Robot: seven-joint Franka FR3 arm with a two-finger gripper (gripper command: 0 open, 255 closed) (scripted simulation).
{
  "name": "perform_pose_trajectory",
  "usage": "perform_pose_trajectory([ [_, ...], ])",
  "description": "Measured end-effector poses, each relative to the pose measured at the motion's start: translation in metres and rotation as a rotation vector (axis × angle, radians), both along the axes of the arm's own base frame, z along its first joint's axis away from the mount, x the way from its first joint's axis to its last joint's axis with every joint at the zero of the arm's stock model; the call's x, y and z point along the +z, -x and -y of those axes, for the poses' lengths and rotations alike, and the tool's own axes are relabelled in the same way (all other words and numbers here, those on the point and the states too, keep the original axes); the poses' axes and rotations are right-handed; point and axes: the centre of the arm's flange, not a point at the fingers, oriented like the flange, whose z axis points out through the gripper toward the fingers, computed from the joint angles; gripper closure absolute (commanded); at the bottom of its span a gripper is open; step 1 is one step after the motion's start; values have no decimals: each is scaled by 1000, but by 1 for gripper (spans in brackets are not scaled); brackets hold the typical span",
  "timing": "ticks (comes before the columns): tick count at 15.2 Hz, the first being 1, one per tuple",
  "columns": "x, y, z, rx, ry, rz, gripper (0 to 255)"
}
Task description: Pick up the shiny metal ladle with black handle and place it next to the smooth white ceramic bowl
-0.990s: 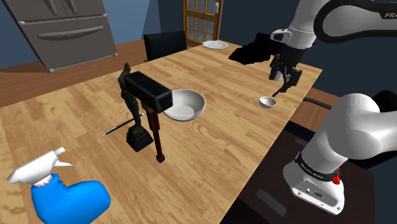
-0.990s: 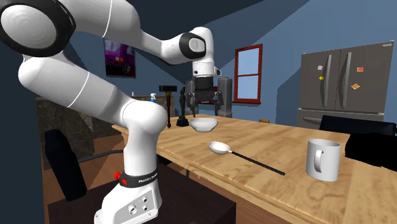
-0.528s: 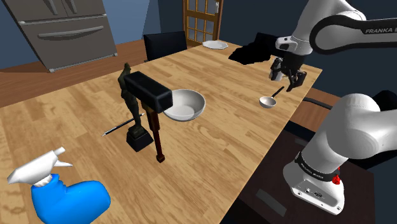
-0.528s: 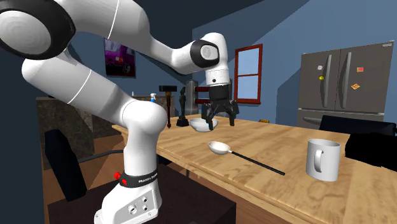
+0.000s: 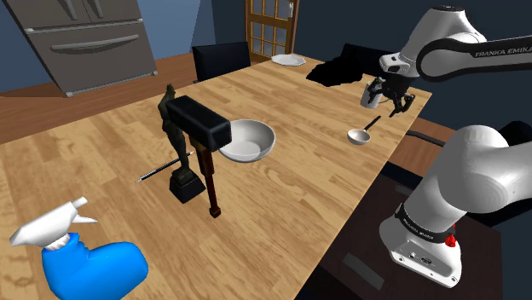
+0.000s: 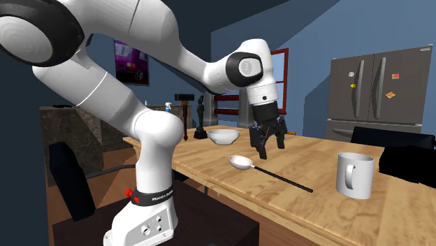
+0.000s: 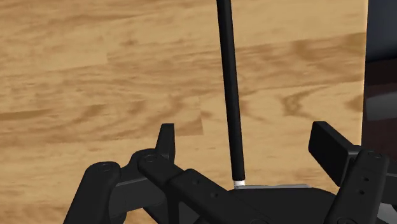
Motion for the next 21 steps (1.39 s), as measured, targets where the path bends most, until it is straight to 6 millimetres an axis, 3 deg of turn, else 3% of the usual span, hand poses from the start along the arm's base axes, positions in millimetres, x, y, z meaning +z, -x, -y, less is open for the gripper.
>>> perform_pose_trajectory([
  [6,-24,6,25,-21,10,51,0],
  [13,-27,7,27,-47,19,45,0],
  [14,-34,10,34,-63,12,60,255],
  [18,-51,16,51,-97,-1,110,255],
  [19,-60,-6,38,-17,27,51,255],
  [21,-77,-31,26,64,35,-10,255],
])
